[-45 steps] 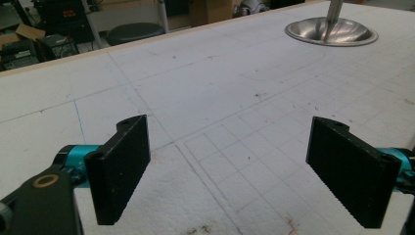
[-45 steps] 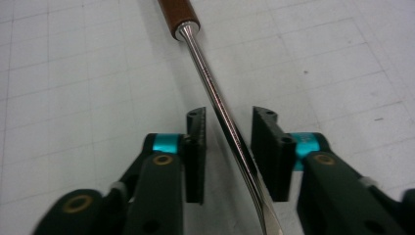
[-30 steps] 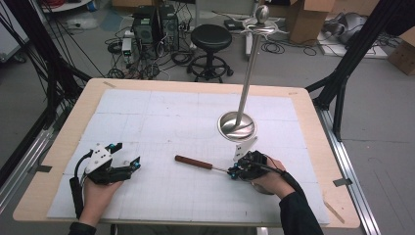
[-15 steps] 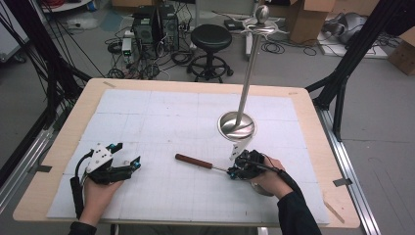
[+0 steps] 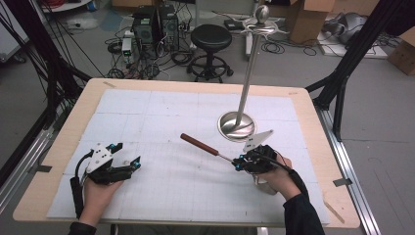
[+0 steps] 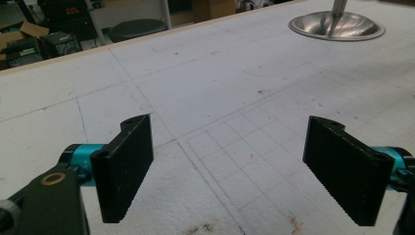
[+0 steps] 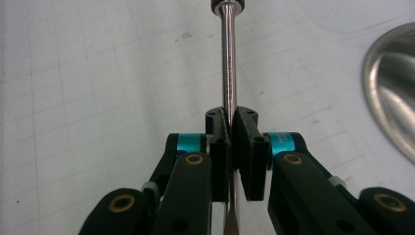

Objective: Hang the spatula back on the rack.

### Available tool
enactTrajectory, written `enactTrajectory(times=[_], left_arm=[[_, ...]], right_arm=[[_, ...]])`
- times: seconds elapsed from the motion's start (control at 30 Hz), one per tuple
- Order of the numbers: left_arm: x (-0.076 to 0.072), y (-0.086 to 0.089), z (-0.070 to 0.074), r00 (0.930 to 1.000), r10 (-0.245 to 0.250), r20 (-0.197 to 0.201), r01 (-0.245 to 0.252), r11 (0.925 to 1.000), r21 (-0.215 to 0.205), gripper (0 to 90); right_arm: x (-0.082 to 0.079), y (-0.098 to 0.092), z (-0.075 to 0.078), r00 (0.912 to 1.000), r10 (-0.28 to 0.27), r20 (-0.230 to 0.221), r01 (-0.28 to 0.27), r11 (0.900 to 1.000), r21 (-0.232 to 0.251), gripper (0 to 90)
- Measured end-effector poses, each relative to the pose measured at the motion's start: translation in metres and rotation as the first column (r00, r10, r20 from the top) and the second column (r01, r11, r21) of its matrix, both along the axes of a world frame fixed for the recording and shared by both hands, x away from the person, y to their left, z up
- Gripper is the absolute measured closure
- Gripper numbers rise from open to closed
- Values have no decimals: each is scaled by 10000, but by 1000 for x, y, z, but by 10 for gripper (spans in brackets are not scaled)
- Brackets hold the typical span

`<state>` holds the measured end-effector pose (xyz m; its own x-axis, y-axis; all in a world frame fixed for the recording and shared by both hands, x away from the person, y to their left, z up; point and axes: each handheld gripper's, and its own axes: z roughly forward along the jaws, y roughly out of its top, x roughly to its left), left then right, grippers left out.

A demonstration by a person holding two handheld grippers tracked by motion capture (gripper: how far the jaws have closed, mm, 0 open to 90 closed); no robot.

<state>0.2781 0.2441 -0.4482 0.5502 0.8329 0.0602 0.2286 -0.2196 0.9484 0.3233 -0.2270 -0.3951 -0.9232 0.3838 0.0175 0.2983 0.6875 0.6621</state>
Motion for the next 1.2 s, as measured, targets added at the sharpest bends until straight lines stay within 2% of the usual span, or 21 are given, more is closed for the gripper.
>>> enactTrajectory(times=[0.1,0.23,0.37,0.43,0.53,0.57,0.6,0.63,0.67,0.7,0.73,0.87,0.93,0.97,1.0,1.07,1.13,1.2], left_arm=[[0,0,0,10000,1,4,-1,10000,-1,194],[0,0,0,10000,-1,5,1,10000,-10,194],[0,0,0,10000,0,3,0,10000,-6,194],[0,0,0,10000,11,1,-11,10000,-11,193],[0,0,0,10000,8,7,-8,10000,1,194],[0,0,0,10000,8,7,-8,10000,1,194],[0,0,0,10000,11,2,-11,10000,8,194],[0,0,0,10000,11,2,-11,10000,8,194],[0,-1,0,10000,28,2,-28,10000,1,194],[0,-1,0,10000,28,2,-28,10000,1,195],[0,-1,0,10000,26,5,-26,10000,12,195],[0,-1,0,10000,18,8,-19,10000,41,192],[0,0,0,10000,3,31,-3,10000,54,182],[0,0,0,10000,31,23,-31,10000,31,175],[0,0,0,10000,38,33,-38,10000,5,169],[0,0,0,10000,57,19,-57,10000,0,165],[0,0,0,10000,33,24,-33,10000,8,165],[0,0,0,10000,40,25,-40,10000,12,165]], right_arm=[[-2,-8,7,9992,-270,285,256,9985,474,853],[-5,-21,19,9941,-771,764,666,9891,1313,853],[-9,-37,31,9814,-1349,1365,1029,9702,2194,853],[-11,-46,37,9757,-1657,1437,1238,9570,2624,853],[-16,-58,46,9621,-2171,1651,1565,9352,3177,853],[-16,-58,46,9621,-2171,1651,1565,9352,3177,853],[-20,-66,53,9490,-2513,1905,1718,9186,3558,853],[-20,-66,53,9490,-2513,1905,1718,9186,3558,853],[-24,-71,59,9374,-2766,2114,1808,9058,3833,852],[-24,-71,59,9374,-2766,2114,1808,9058,3833,852],[-28,-77,68,9262,-2966,2328,1777,8879,4244,852],[-36,-85,82,9027,-3473,2541,1960,8575,4758,853],[-38,-89,87,8884,-3716,2694,2039,8454,4937,852],[-39,-91,90,8811,-3870,2718,2094,8346,5095,852],[-40,-93,92,8751,-3952,2794,2079,8283,5202,852],[-42,-95,95,8571,-4202,2979,2124,8152,5388,852],[-43,-97,98,8468,-4386,3010,2141,7990,5619,852],[-45,-98,100,8337,-4568,3103,2181,7886,5750,852]])
